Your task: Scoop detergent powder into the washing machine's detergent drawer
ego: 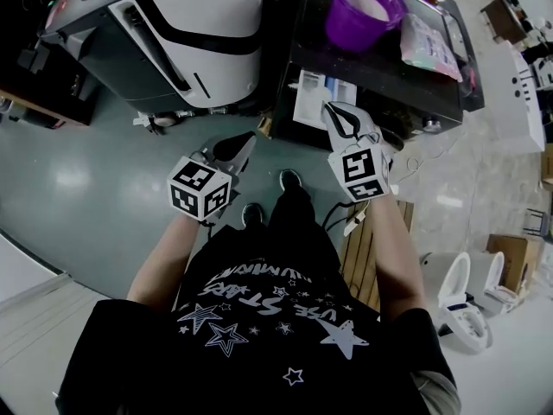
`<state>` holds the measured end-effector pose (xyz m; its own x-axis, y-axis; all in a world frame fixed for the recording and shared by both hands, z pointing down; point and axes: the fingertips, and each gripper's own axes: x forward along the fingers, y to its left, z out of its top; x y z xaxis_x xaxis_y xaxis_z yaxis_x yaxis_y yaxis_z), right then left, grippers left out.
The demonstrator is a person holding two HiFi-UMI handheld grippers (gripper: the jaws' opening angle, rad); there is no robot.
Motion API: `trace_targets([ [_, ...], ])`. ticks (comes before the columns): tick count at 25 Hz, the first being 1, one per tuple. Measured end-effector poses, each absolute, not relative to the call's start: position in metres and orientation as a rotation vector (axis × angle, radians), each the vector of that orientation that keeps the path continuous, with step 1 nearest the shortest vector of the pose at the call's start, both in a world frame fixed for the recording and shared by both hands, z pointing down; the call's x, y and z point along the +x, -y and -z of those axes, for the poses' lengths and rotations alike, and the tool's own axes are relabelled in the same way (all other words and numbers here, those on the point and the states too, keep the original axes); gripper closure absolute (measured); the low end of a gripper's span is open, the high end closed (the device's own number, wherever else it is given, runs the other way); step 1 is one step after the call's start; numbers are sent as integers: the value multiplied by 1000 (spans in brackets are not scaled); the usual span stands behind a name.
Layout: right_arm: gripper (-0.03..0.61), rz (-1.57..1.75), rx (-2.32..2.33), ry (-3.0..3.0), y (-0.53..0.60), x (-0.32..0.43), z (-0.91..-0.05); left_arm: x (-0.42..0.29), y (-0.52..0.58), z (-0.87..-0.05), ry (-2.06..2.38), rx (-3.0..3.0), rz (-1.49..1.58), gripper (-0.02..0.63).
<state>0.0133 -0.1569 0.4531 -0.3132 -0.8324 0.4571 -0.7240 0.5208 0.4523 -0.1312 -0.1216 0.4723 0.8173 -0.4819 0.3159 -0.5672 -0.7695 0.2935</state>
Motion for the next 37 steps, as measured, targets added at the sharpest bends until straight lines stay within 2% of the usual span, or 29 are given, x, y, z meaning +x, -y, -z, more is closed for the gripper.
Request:
trace_targets([
  [6, 545, -337, 1672, 2426, 158, 42, -402, -120, 133, -439, 787, 2708, -248, 612],
  [15, 545, -818, 1988, 2646, 134, 72, -360, -115, 135, -385, 785, 2797, -101, 612],
  [30, 545, -936, 1875, 2679, 70, 66, -382, -127, 85, -423, 899, 2727, -217, 612],
  [37, 545, -934, 1781, 2716, 9, 88, -372, -65, 15, -413, 832, 2764, -258, 593],
])
